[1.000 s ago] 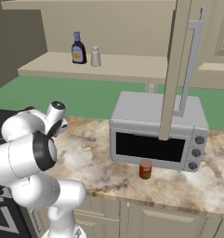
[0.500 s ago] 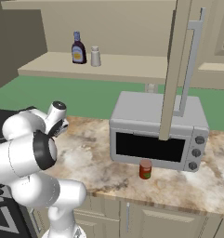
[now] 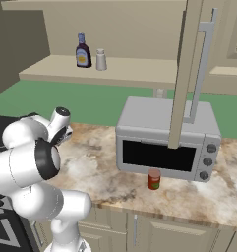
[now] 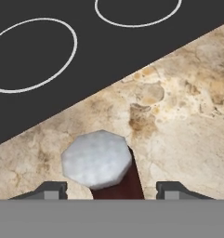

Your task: There are various items on the counter. Only move the condiments/shakers into the cabinet.

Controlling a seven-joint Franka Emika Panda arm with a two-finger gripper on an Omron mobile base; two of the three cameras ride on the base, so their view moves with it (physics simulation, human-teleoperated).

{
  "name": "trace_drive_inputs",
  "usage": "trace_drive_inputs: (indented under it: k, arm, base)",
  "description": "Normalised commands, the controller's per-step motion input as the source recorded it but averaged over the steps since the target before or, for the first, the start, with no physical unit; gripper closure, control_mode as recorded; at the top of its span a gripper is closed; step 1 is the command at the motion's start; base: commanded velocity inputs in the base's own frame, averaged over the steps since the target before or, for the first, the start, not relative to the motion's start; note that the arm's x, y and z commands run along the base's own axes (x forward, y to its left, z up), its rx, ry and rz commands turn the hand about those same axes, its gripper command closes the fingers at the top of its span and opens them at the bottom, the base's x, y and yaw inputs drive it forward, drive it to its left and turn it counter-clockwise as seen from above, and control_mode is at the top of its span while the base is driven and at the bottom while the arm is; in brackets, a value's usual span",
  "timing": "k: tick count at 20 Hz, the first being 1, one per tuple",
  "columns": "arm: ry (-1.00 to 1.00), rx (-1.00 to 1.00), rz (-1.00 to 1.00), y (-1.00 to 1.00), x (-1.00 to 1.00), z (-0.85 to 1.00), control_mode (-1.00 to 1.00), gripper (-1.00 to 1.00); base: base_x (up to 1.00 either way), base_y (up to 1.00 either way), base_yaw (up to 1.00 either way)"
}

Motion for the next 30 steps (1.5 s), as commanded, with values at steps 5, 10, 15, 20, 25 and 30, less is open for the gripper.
trace_drive_inputs:
  k: [5,10,15,20,25,30]
  arm:
    - [0.0,0.0,0.0,0.0,0.0,0.0,-1.0,1.0]
    - [-0.01,0.0,0.0,0.0,-0.04,0.14,-1.0,1.0]
    - [-0.08,0.01,-0.13,-0.11,-0.37,0.88,-1.0,1.0]
    - [-0.05,0.01,-0.33,-0.38,-0.75,1.0,-1.0,1.0]
    - [-0.02,0.02,-0.41,-0.23,-0.68,1.0,-1.0,1.0]
    - [-0.16,0.0,-0.41,-0.01,-0.39,1.0,-1.0,1.0]
  base:
    - [0.0,0.0,0.0]
    - [0.0,0.0,0.0]
    - [0.0,0.0,0.0]
    - [0.0,0.0,0.0]
    - [0.0,0.0,0.0]
    - [0.0,0.0,0.0]
